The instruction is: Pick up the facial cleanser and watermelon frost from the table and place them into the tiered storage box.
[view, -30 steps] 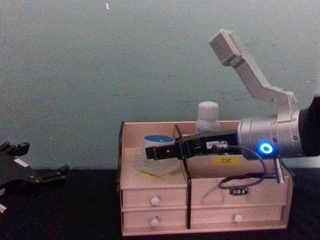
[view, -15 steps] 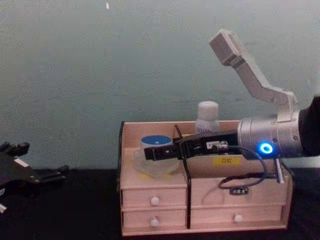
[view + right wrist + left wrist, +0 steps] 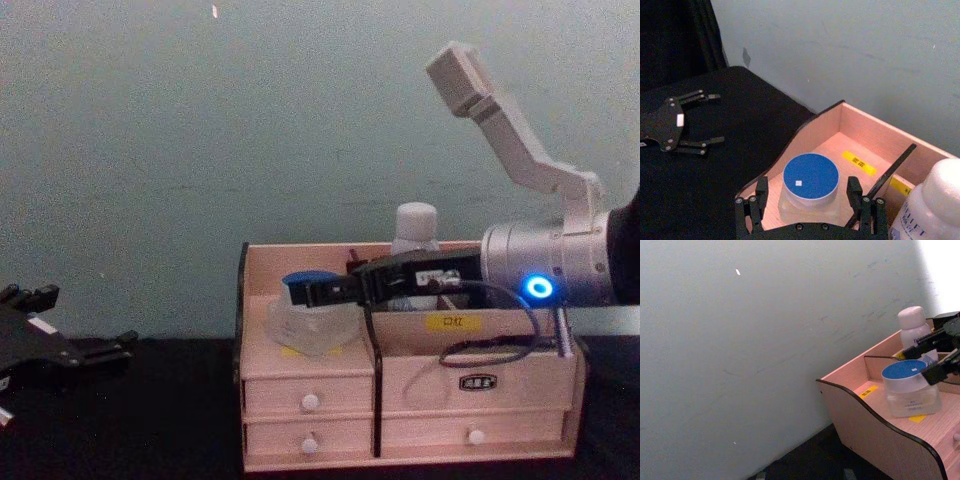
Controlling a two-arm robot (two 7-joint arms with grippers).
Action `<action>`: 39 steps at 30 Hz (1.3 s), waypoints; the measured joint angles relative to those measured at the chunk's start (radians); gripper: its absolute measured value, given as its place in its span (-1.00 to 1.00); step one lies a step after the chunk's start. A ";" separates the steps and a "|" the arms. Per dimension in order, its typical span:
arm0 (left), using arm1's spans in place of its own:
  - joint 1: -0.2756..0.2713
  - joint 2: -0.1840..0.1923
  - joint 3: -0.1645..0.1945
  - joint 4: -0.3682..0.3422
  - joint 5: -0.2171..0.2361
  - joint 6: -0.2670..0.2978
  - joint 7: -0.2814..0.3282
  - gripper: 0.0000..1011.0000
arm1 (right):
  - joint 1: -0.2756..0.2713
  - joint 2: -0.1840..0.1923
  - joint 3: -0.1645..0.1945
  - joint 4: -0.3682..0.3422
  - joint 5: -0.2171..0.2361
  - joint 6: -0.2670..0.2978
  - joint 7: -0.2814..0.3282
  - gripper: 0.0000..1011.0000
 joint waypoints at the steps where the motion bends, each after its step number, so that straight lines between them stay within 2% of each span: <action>1: 0.000 0.000 0.000 0.000 0.000 0.000 0.000 0.98 | -0.004 0.003 0.002 -0.009 0.001 -0.001 0.000 0.98; 7: 0.000 0.000 0.000 0.000 0.000 0.000 0.000 0.98 | -0.046 0.041 0.022 -0.105 0.021 -0.004 0.002 0.98; 10: 0.000 0.000 0.000 0.000 0.000 0.000 0.000 0.98 | -0.090 0.091 0.034 -0.199 0.041 0.000 0.012 0.98; 12: 0.000 0.000 0.000 0.000 0.000 0.000 0.000 0.98 | -0.098 0.101 0.037 -0.215 0.045 0.002 0.014 0.98; 15: 0.000 0.000 0.000 0.000 0.000 0.000 0.000 0.98 | -0.155 0.176 0.055 -0.317 0.073 0.016 0.024 0.98; 17: 0.000 0.000 0.000 0.000 0.000 0.000 0.000 0.98 | -0.179 0.206 0.066 -0.354 0.085 0.022 0.023 0.98; 18: 0.000 0.000 0.000 0.000 0.000 0.000 0.000 0.98 | -0.205 0.235 0.078 -0.388 0.099 0.030 0.019 0.98; 20: 0.000 0.000 0.000 0.000 0.000 0.000 0.000 0.98 | -0.230 0.262 0.094 -0.418 0.113 0.038 0.010 0.98; 21: 0.000 0.000 0.000 0.000 0.000 0.000 0.000 0.98 | -0.260 0.291 0.112 -0.446 0.129 0.048 -0.002 0.98; 24: 0.000 0.000 0.000 0.000 0.000 0.000 0.000 0.98 | -0.304 0.331 0.140 -0.484 0.155 0.063 -0.025 0.98; 27: 0.000 0.000 0.000 0.000 0.000 0.000 0.000 0.98 | -0.381 0.386 0.194 -0.535 0.196 0.084 -0.081 0.98; 29: 0.000 0.000 0.000 0.000 0.000 0.000 0.000 0.98 | -0.412 0.404 0.219 -0.552 0.208 0.086 -0.115 0.98; 31: 0.000 0.000 0.000 0.000 0.000 0.000 0.000 0.98 | -0.458 0.425 0.261 -0.576 0.219 0.085 -0.171 0.98; 32: 0.000 0.000 0.000 0.000 0.000 0.000 0.000 0.98 | -0.468 0.429 0.273 -0.580 0.222 0.084 -0.189 0.98; 33: 0.000 0.000 0.000 0.000 0.000 0.000 0.000 0.98 | -0.494 0.436 0.305 -0.589 0.224 0.082 -0.233 0.98; 36: 0.000 0.000 0.000 0.000 0.000 0.000 0.000 0.98 | -0.525 0.438 0.350 -0.595 0.221 0.077 -0.302 0.98; 37: 0.000 0.000 0.000 0.000 0.000 0.000 0.000 0.98 | -0.539 0.433 0.373 -0.595 0.209 0.073 -0.345 0.98; 39: 0.000 0.000 0.000 0.000 0.000 0.000 0.000 0.98 | -0.553 0.422 0.395 -0.590 0.187 0.065 -0.403 0.98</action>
